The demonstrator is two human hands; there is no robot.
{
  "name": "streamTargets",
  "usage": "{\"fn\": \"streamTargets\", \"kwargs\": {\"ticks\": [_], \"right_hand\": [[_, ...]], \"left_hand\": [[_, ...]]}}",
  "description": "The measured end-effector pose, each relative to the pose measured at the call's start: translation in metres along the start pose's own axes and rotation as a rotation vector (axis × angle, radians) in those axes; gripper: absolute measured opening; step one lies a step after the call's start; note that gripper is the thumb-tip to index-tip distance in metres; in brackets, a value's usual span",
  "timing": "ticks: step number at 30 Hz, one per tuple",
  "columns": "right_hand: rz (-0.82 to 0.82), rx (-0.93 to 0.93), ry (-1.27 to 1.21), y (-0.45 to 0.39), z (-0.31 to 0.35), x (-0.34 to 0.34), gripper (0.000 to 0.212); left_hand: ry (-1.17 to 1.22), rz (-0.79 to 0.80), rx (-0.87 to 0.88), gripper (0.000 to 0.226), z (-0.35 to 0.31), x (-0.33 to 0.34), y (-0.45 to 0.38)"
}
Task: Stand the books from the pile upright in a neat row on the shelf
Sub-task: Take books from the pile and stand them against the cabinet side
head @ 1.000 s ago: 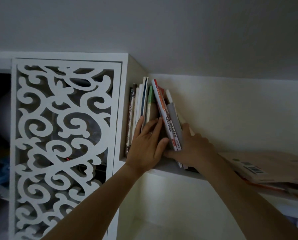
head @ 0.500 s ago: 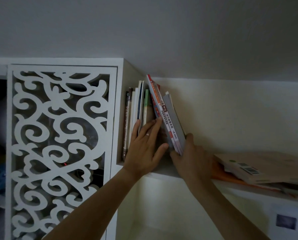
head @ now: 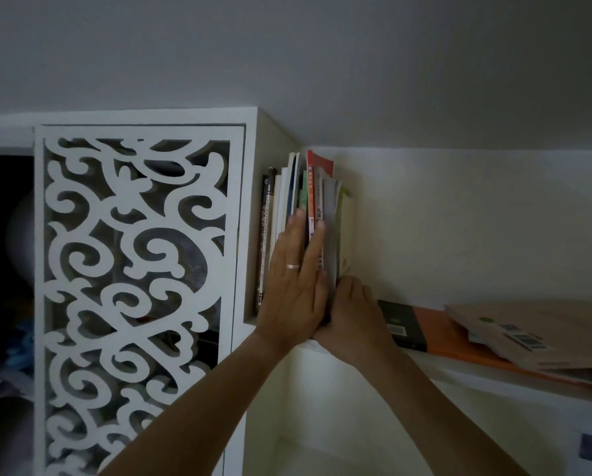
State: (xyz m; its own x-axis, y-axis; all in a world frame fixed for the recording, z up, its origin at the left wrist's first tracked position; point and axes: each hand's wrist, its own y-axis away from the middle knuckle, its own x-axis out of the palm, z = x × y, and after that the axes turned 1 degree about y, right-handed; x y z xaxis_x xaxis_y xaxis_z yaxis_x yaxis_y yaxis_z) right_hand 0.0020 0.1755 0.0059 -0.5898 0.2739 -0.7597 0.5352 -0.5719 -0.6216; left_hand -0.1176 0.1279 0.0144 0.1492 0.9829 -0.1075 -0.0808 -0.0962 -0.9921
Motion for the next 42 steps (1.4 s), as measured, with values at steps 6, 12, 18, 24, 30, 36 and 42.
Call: {"fn": "streamTargets", "kwargs": {"ticks": [6,12,18,24,30,36,42], "right_hand": [[0.059,-0.044,-0.267,0.0,-0.009,0.003,0.088],[-0.112,-0.165,-0.402,-0.002,-0.004,0.009,0.143],[-0.089,-0.195,-0.395,-0.004,-0.005,0.012,0.144],[0.065,-0.209,-0.614,0.0,-0.022,-0.004,0.118],[-0.067,-0.183,-0.349,0.009,-0.005,-0.004,0.088],[0.079,-0.159,-0.245,0.034,-0.017,-0.038,0.048],[0.249,-0.031,0.033,0.055,-0.1,-0.15,0.049]], "left_hand": [[-0.109,0.082,-0.058,0.065,-0.002,0.0,-0.001],[-0.205,0.085,-0.062,0.072,0.0,0.003,0.002],[-0.18,0.089,-0.038,0.068,0.004,0.003,0.002],[-0.177,0.075,-0.052,0.076,0.003,0.003,0.002],[-0.279,0.187,0.288,0.054,0.003,0.003,0.005],[-0.318,0.207,0.248,0.04,0.0,0.003,0.006],[-0.286,0.194,0.225,0.033,-0.005,0.001,0.007]]}}
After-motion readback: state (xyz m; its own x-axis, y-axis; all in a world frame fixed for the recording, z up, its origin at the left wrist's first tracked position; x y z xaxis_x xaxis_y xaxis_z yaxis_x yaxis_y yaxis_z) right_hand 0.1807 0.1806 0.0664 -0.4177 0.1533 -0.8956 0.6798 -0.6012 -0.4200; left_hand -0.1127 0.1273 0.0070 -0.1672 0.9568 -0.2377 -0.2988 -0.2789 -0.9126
